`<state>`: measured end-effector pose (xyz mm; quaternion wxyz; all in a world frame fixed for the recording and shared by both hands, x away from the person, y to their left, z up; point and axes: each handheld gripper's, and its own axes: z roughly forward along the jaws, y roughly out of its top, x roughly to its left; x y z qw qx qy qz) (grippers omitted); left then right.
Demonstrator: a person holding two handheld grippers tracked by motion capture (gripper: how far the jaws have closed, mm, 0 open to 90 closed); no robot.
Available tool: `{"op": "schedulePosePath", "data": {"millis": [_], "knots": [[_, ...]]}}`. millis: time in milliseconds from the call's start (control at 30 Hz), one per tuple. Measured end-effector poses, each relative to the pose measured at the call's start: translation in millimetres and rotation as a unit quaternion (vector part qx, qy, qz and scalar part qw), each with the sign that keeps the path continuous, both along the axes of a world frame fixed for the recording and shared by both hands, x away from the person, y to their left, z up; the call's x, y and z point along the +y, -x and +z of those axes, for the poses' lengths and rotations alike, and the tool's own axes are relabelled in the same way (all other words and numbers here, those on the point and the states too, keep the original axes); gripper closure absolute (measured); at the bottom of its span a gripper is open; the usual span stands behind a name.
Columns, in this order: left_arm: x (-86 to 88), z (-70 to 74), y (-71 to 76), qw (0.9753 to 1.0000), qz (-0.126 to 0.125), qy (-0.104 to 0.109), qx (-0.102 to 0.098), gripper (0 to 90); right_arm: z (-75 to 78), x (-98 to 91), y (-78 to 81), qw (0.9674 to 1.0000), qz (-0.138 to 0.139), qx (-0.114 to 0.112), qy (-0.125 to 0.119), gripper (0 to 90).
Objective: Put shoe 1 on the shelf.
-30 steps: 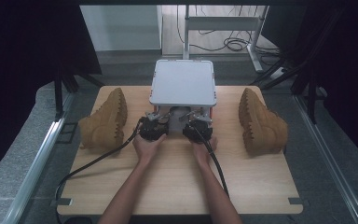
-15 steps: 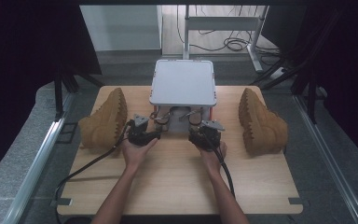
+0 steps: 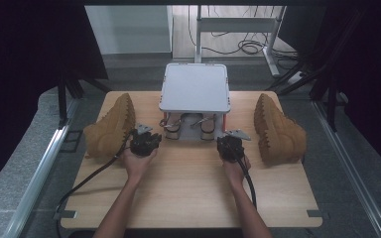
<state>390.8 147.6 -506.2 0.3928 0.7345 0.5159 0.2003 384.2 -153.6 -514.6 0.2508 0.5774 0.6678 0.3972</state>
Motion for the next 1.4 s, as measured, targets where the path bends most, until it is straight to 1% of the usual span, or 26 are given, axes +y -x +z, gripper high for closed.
{"op": "schedulePosePath", "data": {"millis": [33,100,167,333,433,533,633,767,867,967,1100,1133,1267,1300,1400], "knots": [[0.0,0.0,0.0,1.0000,0.000,0.000,0.000,83.5,0.0,0.0,0.0,1.0000,0.000,0.000,0.000,84.9],[-1.7,-3.5,-4.1,1.0000,-0.001,-0.001,0.006,84.6,-3.3,0.1,-4.1,1.0000,0.004,0.004,-0.002,87.1],[-3.7,-7.4,-8.8,0.9999,-0.004,-0.004,0.013,87.2,-7.5,0.2,-8.5,1.0000,0.003,0.008,-0.005,89.0],[-7.9,-9.4,-13.3,0.9998,-0.010,-0.006,0.016,88.3,-10.8,-0.6,-12.3,0.9999,-0.003,0.008,-0.007,89.0],[-13.2,-9.2,-15.0,0.9997,-0.015,-0.006,0.017,88.2,-10.6,0.2,-14.8,0.9999,-0.005,0.009,-0.006,89.0],[-17.7,-9.4,-17.7,0.9996,-0.017,-0.013,0.018,87.8,-7.1,2.5,-17.8,1.0000,-0.005,0.007,-0.004,89.0],[-17.6,-9.7,-20.0,0.9997,-0.014,-0.011,0.019,87.9,-5.4,3.4,-21.1,1.0000,-0.005,0.005,0.001,89.0],[-14.6,-7.9,-20.6,0.9997,-0.010,-0.014,0.016,88.1,-6.7,3.7,-22.3,1.0000,-0.002,0.005,0.001,89.0],[-13.6,-9.0,-24.3,0.9997,-0.007,-0.013,0.021,88.4,-8.4,4.1,-23.6,1.0000,-0.002,0.007,0.001,89.0],[-14.9,-11.0,-27.8,0.9996,-0.007,-0.010,0.026,88.5,-9.5,5.7,-25.0,1.0000,0.000,0.003,-0.002,89.0],[-20.0,-13.0,-29.8,0.9996,-0.009,-0.005,0.026,89.4,-13.3,9.3,-28.2,0.9999,0.002,0.010,-0.002,89.1],[-21.0,-13.2,-30.2,0.9996,-0.010,-0.004,0.027,89.4,-13.0,10.6,-29.0,0.9999,0.002,0.010,-0.004,89.1],[-26.5,-12.7,-31.9,0.9995,-0.014,-0.004,0.029,89.7,-10.8,14.9,-30.6,1.0000,0.005,0.006,-0.001,89.3],[-28.0,-12.2,-32.4,0.9994,-0.016,-0.005,0.029,89.8,-9.5,16.1,-32.0,1.0000,0.002,0.006,-0.001,89.4],[-32.6,-11.2,-34.5,0.9994,-0.020,-0.003,0.029,89.8,-8.7,15.8,-32.7,1.0000,0.001,0.008,-0.002,89.4]]}}
